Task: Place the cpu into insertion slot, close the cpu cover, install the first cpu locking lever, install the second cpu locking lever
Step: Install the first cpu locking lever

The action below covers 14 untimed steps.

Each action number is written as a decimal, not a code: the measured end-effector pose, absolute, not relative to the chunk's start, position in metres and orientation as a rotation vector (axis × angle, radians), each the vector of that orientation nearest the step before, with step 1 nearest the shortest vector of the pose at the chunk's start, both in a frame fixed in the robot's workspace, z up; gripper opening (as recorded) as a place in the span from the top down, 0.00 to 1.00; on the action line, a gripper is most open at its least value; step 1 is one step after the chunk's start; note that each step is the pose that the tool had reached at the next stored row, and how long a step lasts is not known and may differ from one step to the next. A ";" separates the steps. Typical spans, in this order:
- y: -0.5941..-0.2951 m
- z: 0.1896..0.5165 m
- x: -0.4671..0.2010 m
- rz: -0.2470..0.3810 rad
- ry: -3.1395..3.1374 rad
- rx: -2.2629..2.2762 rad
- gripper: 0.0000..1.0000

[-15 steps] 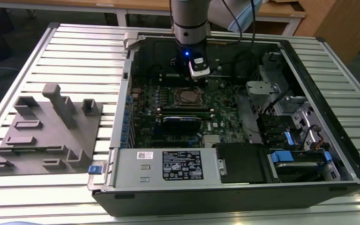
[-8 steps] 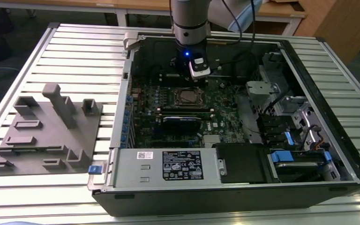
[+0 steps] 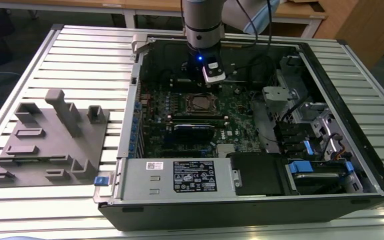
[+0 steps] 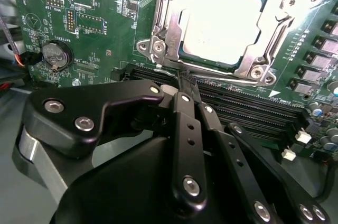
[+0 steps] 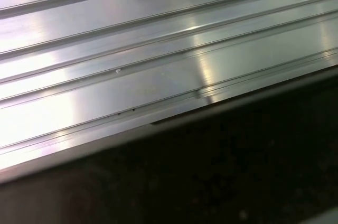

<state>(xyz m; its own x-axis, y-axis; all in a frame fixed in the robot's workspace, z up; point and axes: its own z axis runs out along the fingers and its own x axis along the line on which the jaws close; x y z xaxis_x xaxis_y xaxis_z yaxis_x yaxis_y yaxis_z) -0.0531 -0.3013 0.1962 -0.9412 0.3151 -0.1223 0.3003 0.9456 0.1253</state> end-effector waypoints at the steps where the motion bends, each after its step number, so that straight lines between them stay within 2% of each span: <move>1: -0.301 0.196 -0.053 0.158 2.960 0.464 0.89; 14: -0.301 0.198 -0.053 0.159 2.962 0.453 0.89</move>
<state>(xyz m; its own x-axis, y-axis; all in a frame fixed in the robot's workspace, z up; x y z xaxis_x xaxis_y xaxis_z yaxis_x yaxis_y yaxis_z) -0.0531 -0.3012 0.1979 -0.9447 0.3040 -0.1229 0.2891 0.9490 0.1255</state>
